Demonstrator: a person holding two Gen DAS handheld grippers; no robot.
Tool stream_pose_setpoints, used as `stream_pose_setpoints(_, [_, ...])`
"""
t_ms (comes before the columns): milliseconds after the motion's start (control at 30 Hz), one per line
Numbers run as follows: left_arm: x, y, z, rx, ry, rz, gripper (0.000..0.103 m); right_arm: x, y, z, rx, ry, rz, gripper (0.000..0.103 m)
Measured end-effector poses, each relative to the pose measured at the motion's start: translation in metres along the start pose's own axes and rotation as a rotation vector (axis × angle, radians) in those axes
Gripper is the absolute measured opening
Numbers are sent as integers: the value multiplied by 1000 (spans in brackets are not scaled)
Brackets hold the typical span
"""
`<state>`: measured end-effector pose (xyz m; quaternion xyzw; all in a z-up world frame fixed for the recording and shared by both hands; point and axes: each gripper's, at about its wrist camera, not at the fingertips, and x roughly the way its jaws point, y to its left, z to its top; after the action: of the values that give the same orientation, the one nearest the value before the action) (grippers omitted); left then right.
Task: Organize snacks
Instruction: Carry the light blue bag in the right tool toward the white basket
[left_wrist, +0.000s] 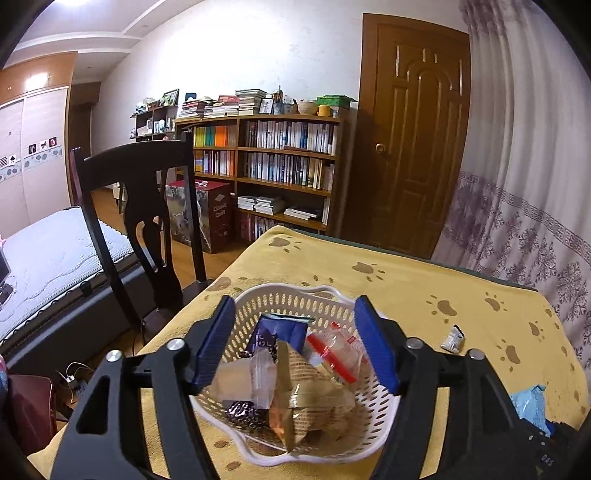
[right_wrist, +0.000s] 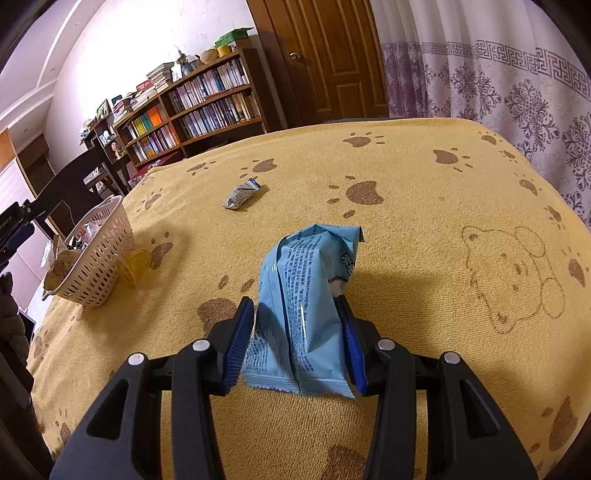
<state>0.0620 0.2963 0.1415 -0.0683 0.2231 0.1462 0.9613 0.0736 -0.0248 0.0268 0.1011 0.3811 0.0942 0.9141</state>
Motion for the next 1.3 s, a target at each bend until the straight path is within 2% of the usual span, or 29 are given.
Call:
stream_pose_setpoints(333, [-12, 29, 11, -72, -32, 29, 72, -7, 4, 1, 6, -28, 10, 44])
stream_pose_setpoints(667, [-30, 45, 20, -109, -87, 49, 72, -23, 18, -1, 34, -60, 31, 32])
stream_pose_setpoints(833, [-32, 48, 19, -123, -86, 51, 72, -27, 29, -4, 14, -76, 28, 31])
stream_pose_setpoints(1000, [-35, 47, 19, -119, -88, 39, 72, -25, 17, -5, 61, -79, 3, 32])
stream_pose_setpoints(1067, [-35, 47, 19, -122, -87, 37, 72, -24, 12, -5, 87, -80, -12, 33])
stream_pose_setpoints(1100, [-35, 47, 19, -123, -86, 39, 72, -22, 9, -6, 100, -81, -22, 40])
stream_pose_setpoints(1133, [-35, 48, 19, -127, -84, 39, 72, -21, 6, -6, 114, -84, -35, 56])
stream_pose_setpoints(1200, [-34, 49, 20, -132, -81, 40, 72, -21, 2, -7, 128, -101, -57, 68])
stream_pose_setpoints(1300, [-33, 50, 20, -136, -77, 37, 73, -16, 2, -7, 121, -91, -72, 70])
